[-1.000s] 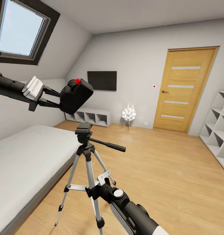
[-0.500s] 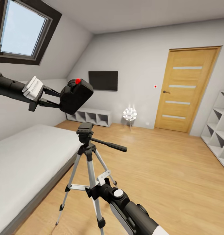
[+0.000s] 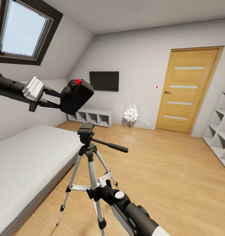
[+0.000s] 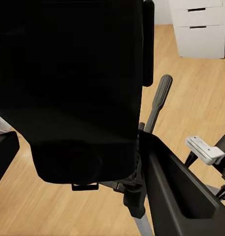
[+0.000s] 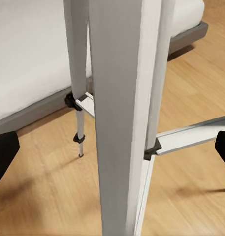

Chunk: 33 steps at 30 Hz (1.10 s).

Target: Attach the digital camera to the camera tripod in the bedroom.

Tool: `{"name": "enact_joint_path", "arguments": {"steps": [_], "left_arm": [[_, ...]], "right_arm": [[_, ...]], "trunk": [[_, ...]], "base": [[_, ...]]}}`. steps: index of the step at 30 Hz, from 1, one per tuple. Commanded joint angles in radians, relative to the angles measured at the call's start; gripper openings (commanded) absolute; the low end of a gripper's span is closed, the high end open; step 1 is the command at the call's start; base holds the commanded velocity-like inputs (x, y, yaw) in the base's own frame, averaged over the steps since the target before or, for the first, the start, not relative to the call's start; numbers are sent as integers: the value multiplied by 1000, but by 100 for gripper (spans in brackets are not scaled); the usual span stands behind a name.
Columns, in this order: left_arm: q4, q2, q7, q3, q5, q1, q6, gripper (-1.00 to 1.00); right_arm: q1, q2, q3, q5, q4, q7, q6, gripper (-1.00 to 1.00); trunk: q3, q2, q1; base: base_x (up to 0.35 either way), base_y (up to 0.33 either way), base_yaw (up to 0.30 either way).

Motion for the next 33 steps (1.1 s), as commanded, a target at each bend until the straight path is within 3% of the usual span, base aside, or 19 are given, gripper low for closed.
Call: {"name": "enact_joint_path", "arguments": {"steps": [1,8,16,25,28,33], "left_arm": [[0,2,0,-3,5,-2,6,-100],[0,2,0,-3,23,-2,4,-100],[-1,-1,0,-4,48,-2,2,-100],[-9,-17,-2,-8,56,-20,7,-100],[-17,-14,-4,-37,78,-37,10,-100],[-24,5,-4,-126,179,-87,9,-100]], "right_arm": [[-1,0,1,-4,-1,1,4,100],[-29,0,1,-25,45,1,-15,100],[-62,0,1,-94,96,1,-50,100],[-70,0,2,-108,111,1,-59,100],[-71,0,2,-110,113,1,-60,100],[-71,0,2,-111,114,1,-61,100]], "trunk": [[-2,-2,0],[-2,-2,0],[-2,-2,0],[-2,-2,0],[-2,-2,0],[-2,-2,0]], "base": [[0,0,5],[0,0,2],[0,0,0],[0,0,0],[0,0,0],[0,0,0]]}}
